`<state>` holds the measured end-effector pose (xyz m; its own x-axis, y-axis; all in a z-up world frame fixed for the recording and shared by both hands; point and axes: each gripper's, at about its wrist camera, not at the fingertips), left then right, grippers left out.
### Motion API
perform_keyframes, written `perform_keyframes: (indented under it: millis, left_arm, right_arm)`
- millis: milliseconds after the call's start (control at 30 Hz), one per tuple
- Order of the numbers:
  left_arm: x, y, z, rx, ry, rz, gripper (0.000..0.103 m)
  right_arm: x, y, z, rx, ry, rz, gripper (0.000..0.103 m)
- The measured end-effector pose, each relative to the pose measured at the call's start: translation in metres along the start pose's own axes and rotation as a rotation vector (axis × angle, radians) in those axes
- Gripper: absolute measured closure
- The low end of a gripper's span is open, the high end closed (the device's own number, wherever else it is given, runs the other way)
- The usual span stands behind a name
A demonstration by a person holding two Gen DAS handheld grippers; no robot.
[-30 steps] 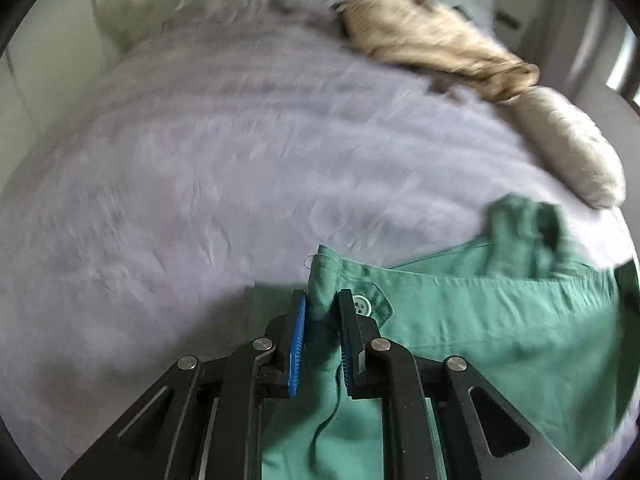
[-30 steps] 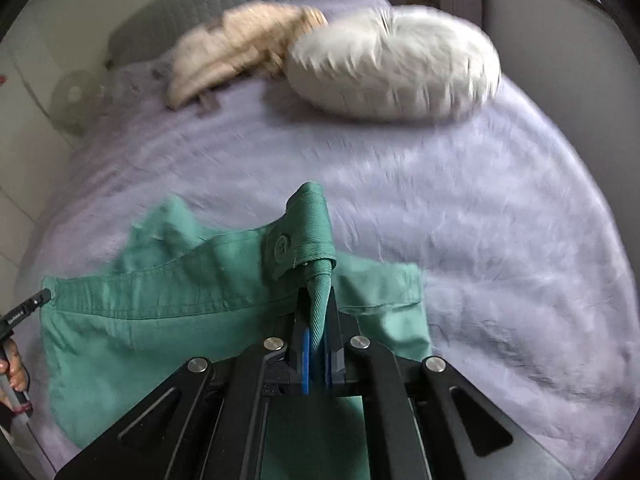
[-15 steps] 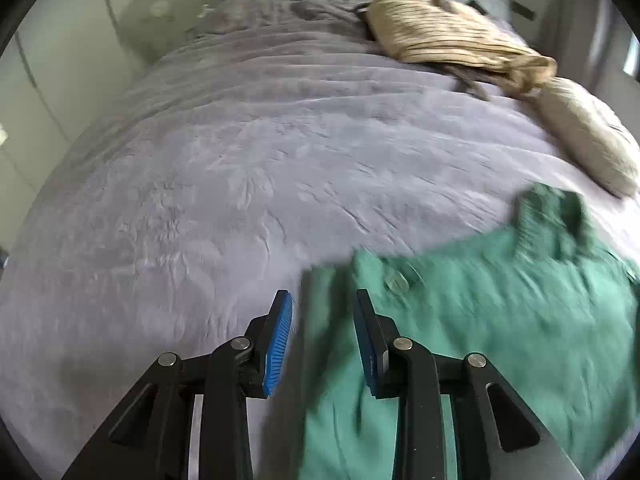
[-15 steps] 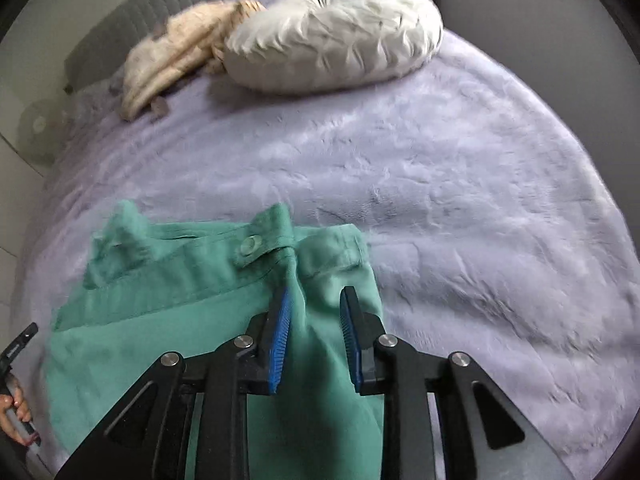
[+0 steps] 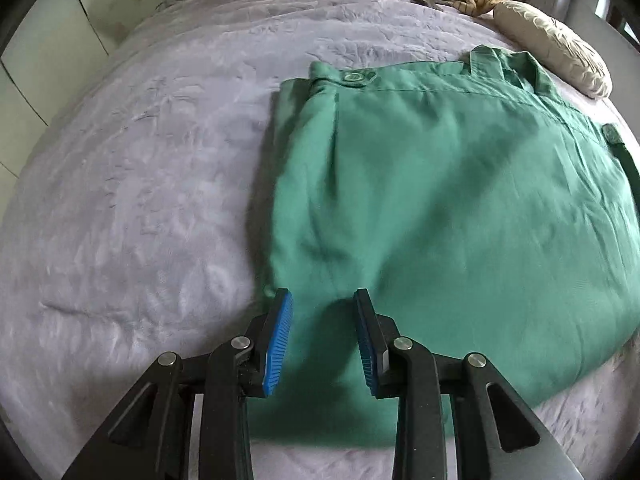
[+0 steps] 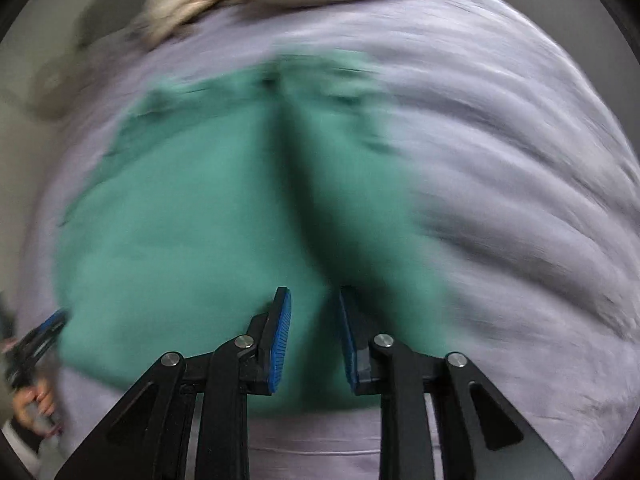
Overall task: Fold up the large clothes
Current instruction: 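Open both tools and withdraw them from the folded jacket bundle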
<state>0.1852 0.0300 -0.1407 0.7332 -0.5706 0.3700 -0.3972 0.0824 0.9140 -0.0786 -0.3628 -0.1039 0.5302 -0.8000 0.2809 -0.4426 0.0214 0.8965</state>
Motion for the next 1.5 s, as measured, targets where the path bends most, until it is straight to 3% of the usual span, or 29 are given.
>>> perform_keyframes:
  millis: [33,67,133,233,333,400,533,733,1133,1200,1233,1267,1333,1500]
  left_arm:
    - [-0.001,-0.001,-0.004,0.030,-0.001,-0.003,0.069]
    - [-0.003,-0.002,-0.010,0.042,0.018,-0.015,0.060]
    - [-0.007,-0.001,-0.028,0.023,0.102,-0.035,0.053]
    - [-0.011,0.007,-0.045,0.005,0.167,-0.053,0.053]
    - [-0.013,0.015,-0.050,0.051,0.155,-0.061,0.053]
    - [-0.014,0.028,-0.056,0.011,0.177,-0.056,0.053]
    - [-0.013,0.036,-0.061,-0.082,0.206,-0.048,0.053]
    - [-0.031,-0.008,-0.060,-0.039,0.171,-0.169,0.053]
    - [-0.056,0.022,-0.076,-0.057,0.200,-0.188,0.053]
    - [-0.063,0.031,-0.079,-0.054,0.207,-0.194,0.053]
    - [-0.067,0.035,-0.079,-0.043,0.205,-0.199,0.053]
    - [-0.070,0.037,-0.077,-0.032,0.197,-0.209,0.042]
    - [-0.075,0.041,-0.078,-0.028,0.201,-0.199,0.014]
    - [-0.083,0.060,-0.076,-0.044,0.190,-0.164,0.012]
  right_arm:
    - [-0.003,-0.001,0.017,0.001,-0.034,-0.004,0.103]
    - [-0.006,-0.002,0.034,0.019,-0.072,-0.008,0.103]
    - [-0.012,-0.001,0.052,0.078,-0.146,-0.015,0.103]
    - [-0.019,0.008,0.047,0.043,-0.130,-0.011,0.103]
    - [-0.025,0.013,0.044,0.025,-0.143,-0.020,0.103]
    - [-0.029,0.022,0.043,0.038,-0.164,-0.019,0.098]
    - [-0.046,0.041,0.017,0.095,-0.110,-0.013,0.098]
    - [-0.066,0.024,-0.040,0.182,-0.052,-0.082,0.098]
    - [-0.110,-0.003,-0.091,0.213,-0.095,-0.238,0.098]
    - [-0.114,-0.002,-0.099,0.209,-0.091,-0.247,0.091]
    - [-0.115,-0.002,-0.102,0.206,-0.092,-0.252,0.076]
    - [-0.117,-0.002,-0.108,0.199,-0.093,-0.256,0.054]
    - [-0.120,0.000,-0.114,0.188,-0.090,-0.248,0.038]
    - [-0.123,0.004,-0.127,0.185,-0.082,-0.260,0.038]
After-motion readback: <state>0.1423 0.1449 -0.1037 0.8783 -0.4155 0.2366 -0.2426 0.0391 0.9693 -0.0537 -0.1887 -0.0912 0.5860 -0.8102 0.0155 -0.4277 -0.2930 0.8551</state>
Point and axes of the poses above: each gripper's, at about its wrist camera, not at the fingertips, and y roughly against the way its jaws point, z to its right, x to its top, and after that the axes turned 6 degrees about x, right-handed
